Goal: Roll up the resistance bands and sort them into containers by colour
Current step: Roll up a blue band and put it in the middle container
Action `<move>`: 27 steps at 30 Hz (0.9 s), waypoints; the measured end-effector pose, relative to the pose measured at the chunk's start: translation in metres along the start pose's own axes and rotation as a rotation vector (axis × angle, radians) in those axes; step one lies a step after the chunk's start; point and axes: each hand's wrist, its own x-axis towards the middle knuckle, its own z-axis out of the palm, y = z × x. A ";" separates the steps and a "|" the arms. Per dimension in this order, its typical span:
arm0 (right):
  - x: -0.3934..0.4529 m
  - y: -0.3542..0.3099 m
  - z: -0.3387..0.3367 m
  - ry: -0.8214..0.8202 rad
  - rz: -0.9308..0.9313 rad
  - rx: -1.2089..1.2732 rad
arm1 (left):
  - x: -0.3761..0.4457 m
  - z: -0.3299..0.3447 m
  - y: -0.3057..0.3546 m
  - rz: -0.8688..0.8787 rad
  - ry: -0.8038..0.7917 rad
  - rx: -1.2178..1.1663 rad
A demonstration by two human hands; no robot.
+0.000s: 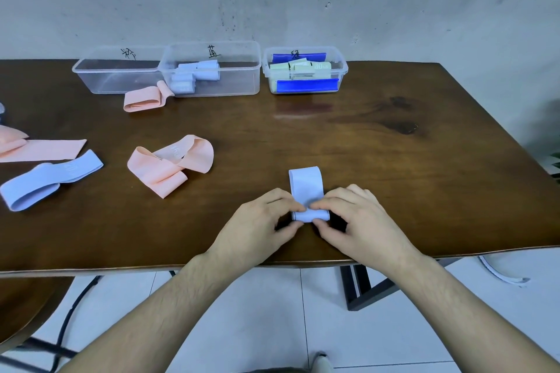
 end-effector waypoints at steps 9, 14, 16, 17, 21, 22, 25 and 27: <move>0.005 -0.002 -0.002 0.004 -0.005 -0.053 | 0.007 -0.003 -0.006 -0.051 -0.075 -0.006; 0.009 0.000 0.001 0.010 0.025 -0.037 | 0.004 0.000 -0.005 -0.041 -0.014 -0.013; 0.009 0.001 0.002 0.014 0.031 -0.029 | 0.004 0.001 -0.006 -0.045 -0.020 0.009; 0.010 0.002 0.002 0.019 0.028 -0.030 | 0.005 0.002 -0.006 -0.049 -0.018 0.014; 0.010 0.001 0.002 0.043 -0.008 -0.072 | 0.009 0.000 -0.009 -0.057 -0.019 0.030; 0.010 0.002 0.001 0.042 -0.007 -0.078 | 0.011 0.000 -0.009 -0.065 -0.027 0.028; 0.011 0.003 0.001 0.023 0.006 -0.088 | 0.013 -0.001 -0.010 -0.086 -0.043 0.006; 0.013 0.004 0.001 0.016 0.014 -0.071 | 0.013 -0.001 -0.009 -0.075 -0.028 -0.002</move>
